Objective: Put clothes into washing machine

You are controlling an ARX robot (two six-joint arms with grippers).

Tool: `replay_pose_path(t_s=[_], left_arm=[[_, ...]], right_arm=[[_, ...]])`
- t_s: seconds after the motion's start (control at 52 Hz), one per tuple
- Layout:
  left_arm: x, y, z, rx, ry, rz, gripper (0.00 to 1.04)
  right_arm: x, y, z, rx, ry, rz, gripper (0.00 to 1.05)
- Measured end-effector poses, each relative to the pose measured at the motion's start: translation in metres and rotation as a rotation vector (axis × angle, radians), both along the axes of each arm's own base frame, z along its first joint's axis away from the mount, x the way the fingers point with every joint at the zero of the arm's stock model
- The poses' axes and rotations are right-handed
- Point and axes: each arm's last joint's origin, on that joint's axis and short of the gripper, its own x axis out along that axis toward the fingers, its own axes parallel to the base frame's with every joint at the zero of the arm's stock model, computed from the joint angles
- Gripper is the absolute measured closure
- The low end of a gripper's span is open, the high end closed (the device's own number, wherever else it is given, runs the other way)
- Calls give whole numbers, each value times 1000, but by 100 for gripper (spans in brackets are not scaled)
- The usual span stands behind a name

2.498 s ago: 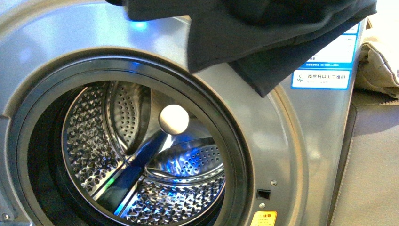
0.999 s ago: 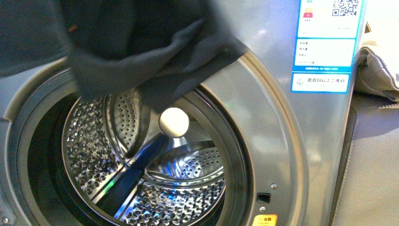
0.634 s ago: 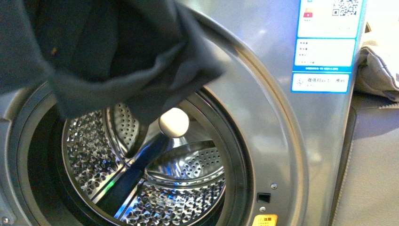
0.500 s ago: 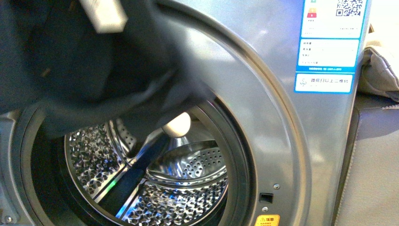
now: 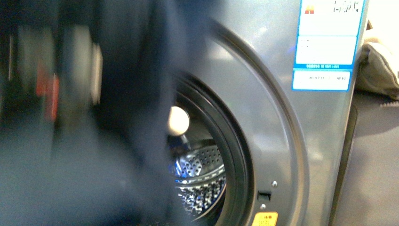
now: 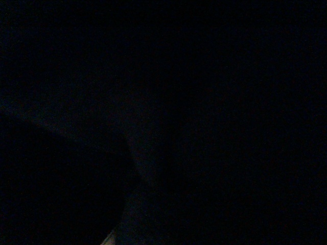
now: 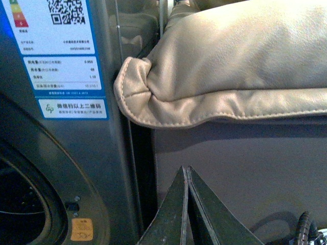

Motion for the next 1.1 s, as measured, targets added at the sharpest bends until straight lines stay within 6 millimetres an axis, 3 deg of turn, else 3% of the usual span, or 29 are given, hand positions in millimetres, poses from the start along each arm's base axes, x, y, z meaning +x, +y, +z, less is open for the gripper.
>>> replay_pose_path(t_s=[0.211,0.519,0.711,0.845,1.095], left_arm=[[1,6,-37,29,94,20,87],[19,11,-61,48,159,47,87],[64,10,-72,70,187,98,87],[107,10,-85,98,206,151,87],[163,10,-105,129,235,211,87]], right_arm=[[-8,-9,-27,-1,4,-3,102],[-18,-19,-56,-1,10,-6,102],[-26,-31,-72,-1,4,-13,102],[-29,-31,-81,-1,6,-10,102],[-34,-31,-89,-1,3,-11,102]])
